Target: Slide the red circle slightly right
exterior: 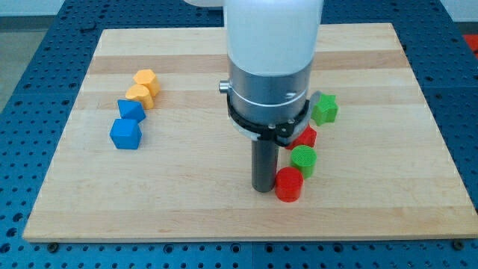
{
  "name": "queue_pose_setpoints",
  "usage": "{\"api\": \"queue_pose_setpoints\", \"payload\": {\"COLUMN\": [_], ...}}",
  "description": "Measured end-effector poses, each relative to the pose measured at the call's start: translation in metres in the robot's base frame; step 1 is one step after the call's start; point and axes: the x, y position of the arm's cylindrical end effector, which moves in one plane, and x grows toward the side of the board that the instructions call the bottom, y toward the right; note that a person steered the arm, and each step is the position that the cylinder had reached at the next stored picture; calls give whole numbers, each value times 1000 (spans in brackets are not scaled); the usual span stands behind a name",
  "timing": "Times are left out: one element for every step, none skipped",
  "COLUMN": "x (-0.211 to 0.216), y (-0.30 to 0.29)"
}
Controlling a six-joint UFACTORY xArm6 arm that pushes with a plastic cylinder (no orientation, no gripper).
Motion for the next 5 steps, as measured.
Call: {"api": "queue_pose_setpoints", "payload": {"x": [0, 11, 31, 38, 38], "y": [1, -8, -11, 4, 27]}}
